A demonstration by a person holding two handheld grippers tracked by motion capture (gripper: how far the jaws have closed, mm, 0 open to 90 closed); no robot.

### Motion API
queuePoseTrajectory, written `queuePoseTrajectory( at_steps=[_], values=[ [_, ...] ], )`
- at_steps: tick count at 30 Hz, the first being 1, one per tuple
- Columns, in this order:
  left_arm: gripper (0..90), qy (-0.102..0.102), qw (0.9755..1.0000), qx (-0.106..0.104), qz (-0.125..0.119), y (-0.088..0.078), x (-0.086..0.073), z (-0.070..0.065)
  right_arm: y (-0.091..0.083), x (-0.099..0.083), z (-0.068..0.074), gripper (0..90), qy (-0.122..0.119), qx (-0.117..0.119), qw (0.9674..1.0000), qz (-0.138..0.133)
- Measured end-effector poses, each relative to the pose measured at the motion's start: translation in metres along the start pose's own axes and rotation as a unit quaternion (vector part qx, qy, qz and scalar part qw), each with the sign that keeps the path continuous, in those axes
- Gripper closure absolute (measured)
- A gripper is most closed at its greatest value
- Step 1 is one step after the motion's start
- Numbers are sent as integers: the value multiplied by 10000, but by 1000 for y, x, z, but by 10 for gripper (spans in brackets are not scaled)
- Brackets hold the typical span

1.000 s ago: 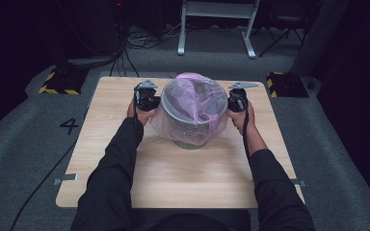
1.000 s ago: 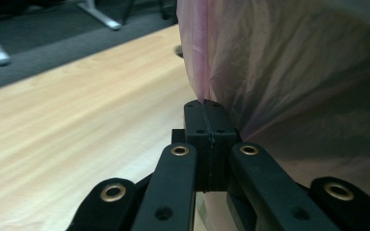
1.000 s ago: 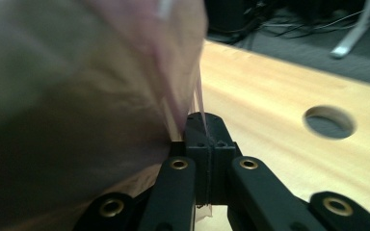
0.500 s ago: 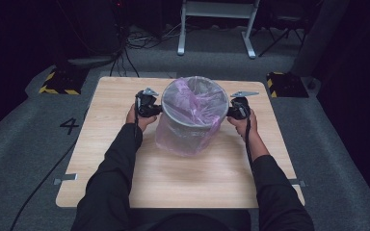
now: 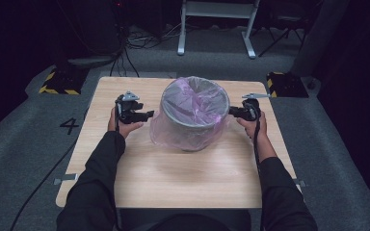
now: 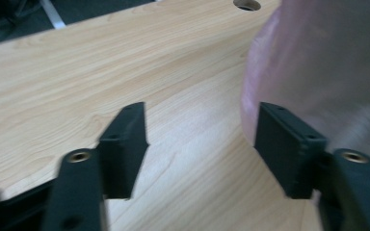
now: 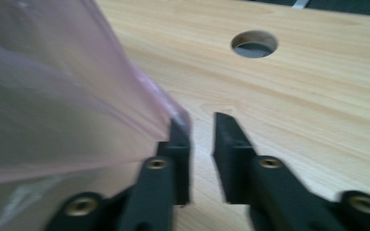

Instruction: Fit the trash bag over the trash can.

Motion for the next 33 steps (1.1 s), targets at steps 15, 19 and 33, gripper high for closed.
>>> queuePoseTrajectory(
  at_steps=[15,19,33],
  values=[
    [209,690,9968,224,348,-41,-48,-55,-53,6,4,249,-381,233,9986,-292],
    [200,793,9958,106,455,-42,-66,-73,-71,11,12,235,-528,233,9975,-401],
    [184,995,9914,-41,845,-38,-116,-98,-119,57,75,244,-1369,390,9862,-843]
  ],
)
Point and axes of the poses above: each handheld gripper's, and its own axes: y roughly forward along the jaws, x roughly out of its top, z roughly to its left, the point moved 10 cm from there along y, roughly forward along the jaws, and after that the axes turned 8 degrees about z, right-handed, at the moved point
